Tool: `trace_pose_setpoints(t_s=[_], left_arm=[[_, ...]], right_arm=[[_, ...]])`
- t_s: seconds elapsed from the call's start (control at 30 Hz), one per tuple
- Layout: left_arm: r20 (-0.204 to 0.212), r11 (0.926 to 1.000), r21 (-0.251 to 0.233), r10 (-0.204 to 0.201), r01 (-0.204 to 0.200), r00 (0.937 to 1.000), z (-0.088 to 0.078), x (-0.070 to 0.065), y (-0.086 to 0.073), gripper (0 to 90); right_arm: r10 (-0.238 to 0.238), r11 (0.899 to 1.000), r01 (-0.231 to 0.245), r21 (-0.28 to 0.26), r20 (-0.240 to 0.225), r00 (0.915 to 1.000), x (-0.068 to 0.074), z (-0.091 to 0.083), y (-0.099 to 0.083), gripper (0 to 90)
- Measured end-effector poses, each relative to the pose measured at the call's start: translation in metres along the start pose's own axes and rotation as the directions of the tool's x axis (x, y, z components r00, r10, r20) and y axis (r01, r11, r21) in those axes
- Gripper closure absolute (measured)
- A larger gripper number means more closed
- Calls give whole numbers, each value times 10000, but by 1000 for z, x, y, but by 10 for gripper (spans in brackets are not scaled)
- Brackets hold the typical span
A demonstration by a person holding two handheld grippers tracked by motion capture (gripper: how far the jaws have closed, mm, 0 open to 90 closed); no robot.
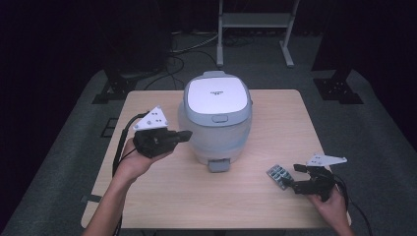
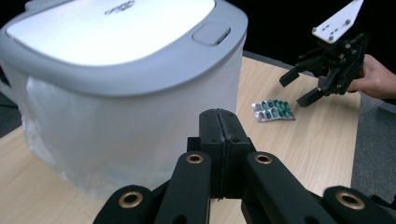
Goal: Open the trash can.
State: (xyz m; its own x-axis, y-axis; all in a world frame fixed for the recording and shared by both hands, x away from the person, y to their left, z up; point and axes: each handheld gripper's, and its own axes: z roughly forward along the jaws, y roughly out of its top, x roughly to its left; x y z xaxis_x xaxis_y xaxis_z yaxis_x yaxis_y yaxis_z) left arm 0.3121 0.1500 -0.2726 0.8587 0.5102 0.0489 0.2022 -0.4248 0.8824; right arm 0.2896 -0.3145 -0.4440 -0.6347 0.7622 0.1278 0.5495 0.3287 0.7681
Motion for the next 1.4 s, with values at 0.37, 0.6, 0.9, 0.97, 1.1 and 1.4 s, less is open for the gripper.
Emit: trace_pose_setpoints(t_s=[0.37, 0.6, 0.9, 0.97, 1.1, 1.4], left_arm=[[288, 9999, -83, 99, -97, 9995, 5, 3, 26, 900], [480, 9997, -110, 202, -197, 9986, 12, 2, 40, 900], [572, 9988, -48, 481, -479, 9972, 27, -1, 56, 900], [602, 9989, -38, 467, -465, 9971, 31, -1, 57, 900], [640, 9989, 36, 470, -473, 9968, 37, 0, 59, 900], [690, 9987, 191, 467, -481, 9965, 51, 2, 64, 900]], right_arm=[[66, 9998, -67, -185, -76, 9999, -2, -2, 0, 210], [89, 9999, -90, -134, -118, 9999, -1, 0, 1, 210], [37, 9999, -38, -129, -126, 9999, -1, 0, 1, 210], [34, 9999, -36, -151, -127, 9999, -1, 0, 1, 210], [12, 9998, -15, -185, -140, 9999, -1, -1, 1, 210], [-27, 9998, 23, -188, -178, 9998, -1, 0, 2, 210]])
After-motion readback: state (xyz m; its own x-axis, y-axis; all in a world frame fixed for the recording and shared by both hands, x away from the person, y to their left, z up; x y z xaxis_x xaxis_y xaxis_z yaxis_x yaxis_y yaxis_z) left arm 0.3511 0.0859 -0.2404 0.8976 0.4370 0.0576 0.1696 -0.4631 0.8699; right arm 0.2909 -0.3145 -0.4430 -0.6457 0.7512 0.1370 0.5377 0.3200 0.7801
